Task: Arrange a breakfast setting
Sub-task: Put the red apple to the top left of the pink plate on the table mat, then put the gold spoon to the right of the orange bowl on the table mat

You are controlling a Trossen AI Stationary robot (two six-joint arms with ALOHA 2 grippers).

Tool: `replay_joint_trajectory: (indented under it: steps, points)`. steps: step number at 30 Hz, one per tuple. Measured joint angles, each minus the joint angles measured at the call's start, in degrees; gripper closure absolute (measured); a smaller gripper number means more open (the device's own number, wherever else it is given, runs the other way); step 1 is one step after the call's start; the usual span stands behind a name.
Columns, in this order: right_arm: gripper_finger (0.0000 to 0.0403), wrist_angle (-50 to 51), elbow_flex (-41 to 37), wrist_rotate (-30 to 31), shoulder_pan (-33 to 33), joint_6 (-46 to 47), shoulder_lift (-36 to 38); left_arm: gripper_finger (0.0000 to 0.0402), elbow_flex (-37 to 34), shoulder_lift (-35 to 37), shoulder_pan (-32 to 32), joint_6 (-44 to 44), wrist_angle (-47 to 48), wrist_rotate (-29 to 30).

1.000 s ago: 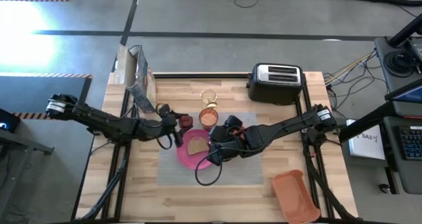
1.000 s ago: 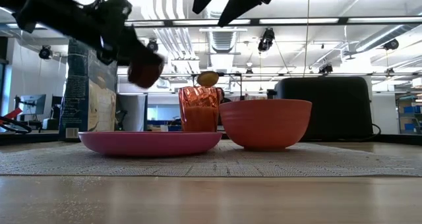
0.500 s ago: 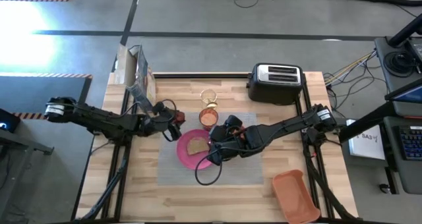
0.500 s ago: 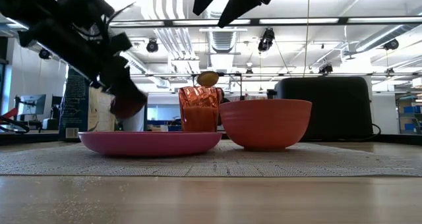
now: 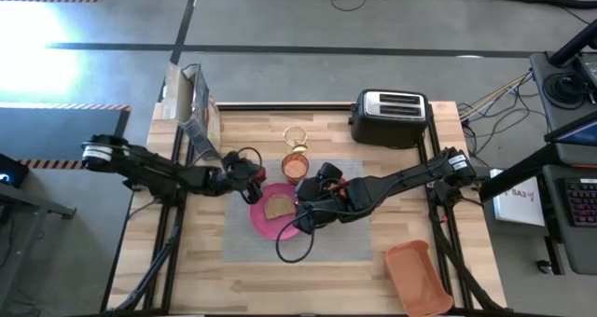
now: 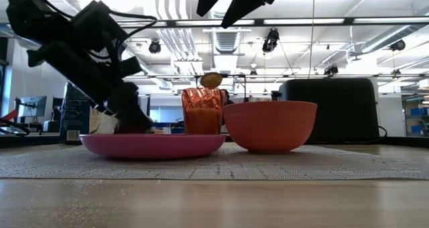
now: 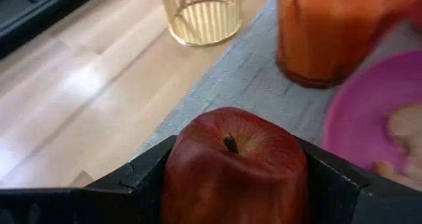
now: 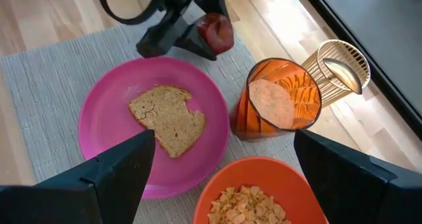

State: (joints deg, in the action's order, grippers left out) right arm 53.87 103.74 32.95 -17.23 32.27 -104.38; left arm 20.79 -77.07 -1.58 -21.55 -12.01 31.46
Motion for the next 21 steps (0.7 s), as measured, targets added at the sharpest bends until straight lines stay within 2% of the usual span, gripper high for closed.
replay_joint_trajectory:
  steps: [5,12,21]
  points:
    - [0.0051,0.1,0.0,-0.4,0.0,0.0,0.0,0.0157,1.6,-2.6,0.0,0.1,-0.1,2.2]
    - [0.0051,0.2,0.0,-0.4,0.0,-0.6,0.0,0.0124,3.2,-5.1,0.0,0.5,0.8,-1.0]
    - [0.0051,0.1,0.0,-0.4,0.0,-0.8,0.0,0.011,6.1,-4.6,0.0,7.9,1.5,-0.9]
